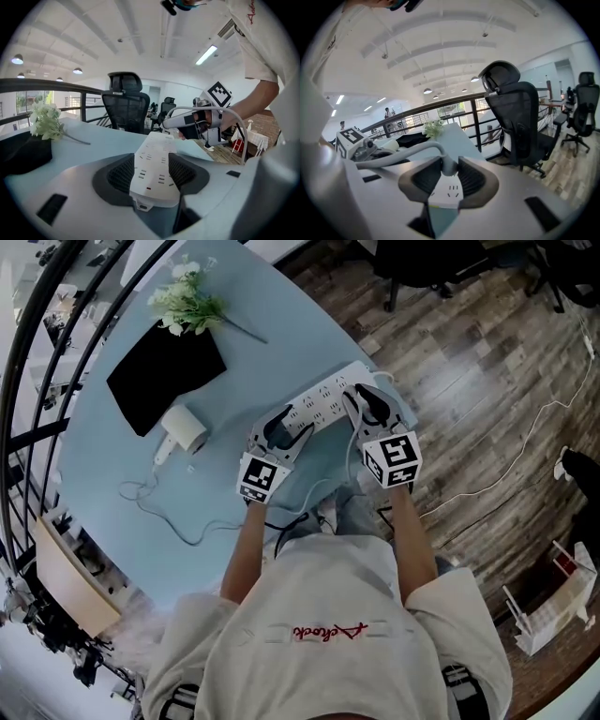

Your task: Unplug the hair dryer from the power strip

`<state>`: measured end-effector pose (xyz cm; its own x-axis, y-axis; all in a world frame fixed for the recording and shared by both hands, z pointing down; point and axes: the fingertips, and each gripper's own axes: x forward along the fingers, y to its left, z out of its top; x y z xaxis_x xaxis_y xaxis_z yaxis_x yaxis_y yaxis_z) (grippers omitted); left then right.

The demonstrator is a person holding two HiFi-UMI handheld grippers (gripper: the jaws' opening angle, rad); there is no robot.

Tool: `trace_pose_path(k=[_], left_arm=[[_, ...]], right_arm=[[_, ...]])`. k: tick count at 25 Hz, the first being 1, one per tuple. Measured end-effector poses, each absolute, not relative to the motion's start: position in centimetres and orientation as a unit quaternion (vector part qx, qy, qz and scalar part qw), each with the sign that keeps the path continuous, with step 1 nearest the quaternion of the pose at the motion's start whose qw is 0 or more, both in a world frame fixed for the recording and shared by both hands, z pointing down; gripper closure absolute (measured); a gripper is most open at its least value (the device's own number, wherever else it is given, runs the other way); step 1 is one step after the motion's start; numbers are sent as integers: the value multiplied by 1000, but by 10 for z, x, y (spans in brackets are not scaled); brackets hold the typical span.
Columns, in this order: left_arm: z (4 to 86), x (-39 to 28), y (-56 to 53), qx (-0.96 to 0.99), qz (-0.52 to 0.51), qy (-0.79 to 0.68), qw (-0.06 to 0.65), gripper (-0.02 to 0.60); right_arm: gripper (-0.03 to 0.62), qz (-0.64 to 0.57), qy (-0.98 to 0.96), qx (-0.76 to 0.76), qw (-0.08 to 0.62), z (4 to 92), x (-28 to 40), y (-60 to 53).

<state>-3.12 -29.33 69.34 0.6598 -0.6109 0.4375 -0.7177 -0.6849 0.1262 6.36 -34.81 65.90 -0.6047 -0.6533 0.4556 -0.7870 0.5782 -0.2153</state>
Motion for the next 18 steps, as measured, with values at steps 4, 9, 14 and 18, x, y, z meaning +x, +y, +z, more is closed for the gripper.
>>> trace_pose_path(k=[4,9,14,18], left_arm=[[678,-33,-293,899,173,-380,132,439],[662,-29,-289,902,170,-376,123,565],[645,-22,-283,903,164,-379,118,564],[622,-21,-282,900,153,-393,109,565]], right_arm=[[471,203,-872,415,163,655,68,-344],[471,198,-873,417,156,643,72,-341],[471,191,-876,419,145,625,76,-337],[471,194,-876,421,132,608,82,-333]])
